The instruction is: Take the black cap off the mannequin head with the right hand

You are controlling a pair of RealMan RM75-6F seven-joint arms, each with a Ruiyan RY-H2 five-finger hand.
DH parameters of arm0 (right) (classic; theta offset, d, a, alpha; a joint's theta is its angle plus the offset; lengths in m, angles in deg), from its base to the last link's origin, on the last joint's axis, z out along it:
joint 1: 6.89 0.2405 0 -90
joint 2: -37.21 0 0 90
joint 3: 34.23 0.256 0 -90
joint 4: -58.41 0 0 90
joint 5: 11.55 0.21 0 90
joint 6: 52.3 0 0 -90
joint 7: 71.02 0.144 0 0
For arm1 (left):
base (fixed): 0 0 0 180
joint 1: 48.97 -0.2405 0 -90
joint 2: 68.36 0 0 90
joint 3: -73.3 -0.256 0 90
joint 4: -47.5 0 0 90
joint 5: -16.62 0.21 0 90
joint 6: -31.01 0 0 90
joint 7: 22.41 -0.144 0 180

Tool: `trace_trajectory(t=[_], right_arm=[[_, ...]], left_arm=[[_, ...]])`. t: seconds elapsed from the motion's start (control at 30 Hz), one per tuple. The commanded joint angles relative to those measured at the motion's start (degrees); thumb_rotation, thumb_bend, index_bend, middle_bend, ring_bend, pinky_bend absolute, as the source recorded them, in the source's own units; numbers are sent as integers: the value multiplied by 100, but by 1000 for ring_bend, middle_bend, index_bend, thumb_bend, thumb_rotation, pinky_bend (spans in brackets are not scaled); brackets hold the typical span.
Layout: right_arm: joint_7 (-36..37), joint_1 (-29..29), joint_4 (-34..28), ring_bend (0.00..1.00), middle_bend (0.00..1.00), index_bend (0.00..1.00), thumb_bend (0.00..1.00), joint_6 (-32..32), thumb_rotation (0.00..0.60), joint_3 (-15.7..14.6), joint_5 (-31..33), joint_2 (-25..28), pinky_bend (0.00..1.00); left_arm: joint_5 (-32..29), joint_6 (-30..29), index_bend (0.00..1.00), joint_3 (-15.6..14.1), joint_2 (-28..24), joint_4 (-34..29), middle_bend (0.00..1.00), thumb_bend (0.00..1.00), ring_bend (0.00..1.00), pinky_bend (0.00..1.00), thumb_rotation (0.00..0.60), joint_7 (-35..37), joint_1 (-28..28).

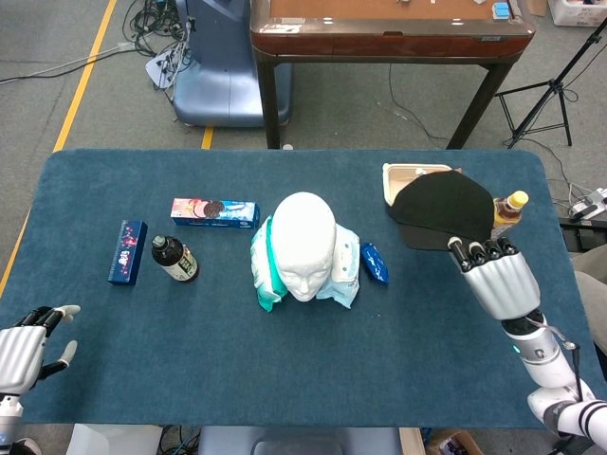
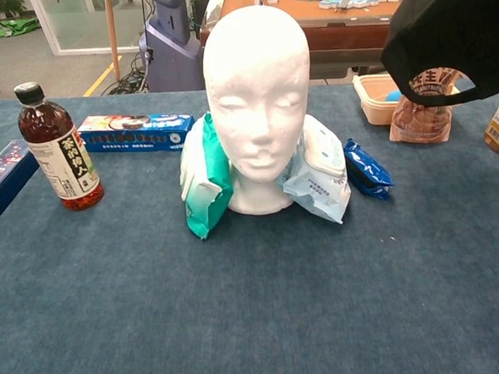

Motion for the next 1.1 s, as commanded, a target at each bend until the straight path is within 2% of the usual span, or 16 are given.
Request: trace_trajectory(t=[0.03, 0.23, 0.4, 0.47, 0.6, 0.7, 0.93, 1.1], right_arm=[[125, -99, 247, 979, 1000, 762, 433, 85, 600, -90, 88, -143, 1000], [145, -243, 562, 974, 1000, 762, 432, 423, 600, -291, 223, -385, 1000], [366, -456, 397, 969, 1000, 717, 382, 602, 600, -476, 345, -488, 1000], [535, -548, 86, 962, 1000, 677, 318, 756, 600, -566, 433, -418, 1000], [873, -669, -1084, 945, 1000, 572, 120, 1326, 600, -852, 589, 89, 1000], [958, -681, -1940, 934, 1000, 505, 16, 1710, 600, -1051, 607, 555, 1000], [1449, -628, -3217, 926, 1000, 450, 0, 2324, 600, -1415, 486, 1279, 1000], [2428, -452, -3798, 926, 1000, 443, 0, 2916, 600, -1643, 506, 1738, 1000]], left_arm=[[-8, 6, 280, 2, -2, 1, 384, 339, 246, 359, 600, 3, 2], [-16, 6, 279, 8, -10, 1, 384, 338, 246, 359, 600, 27, 3], [-18, 12, 280, 6, -13, 3, 384, 338, 246, 359, 600, 25, 5], [-18, 18, 279, 4, -14, 1, 384, 338, 246, 359, 600, 26, 7], [-17, 11, 279, 7, -12, 1, 384, 339, 246, 359, 600, 27, 6], [-15, 11, 279, 6, -12, 0, 384, 338, 246, 359, 600, 23, 6], [-25, 16, 279, 8, -12, -3, 384, 339, 246, 359, 600, 18, 8], [-21, 10, 280, 7, -18, -7, 384, 338, 246, 359, 600, 28, 5]])
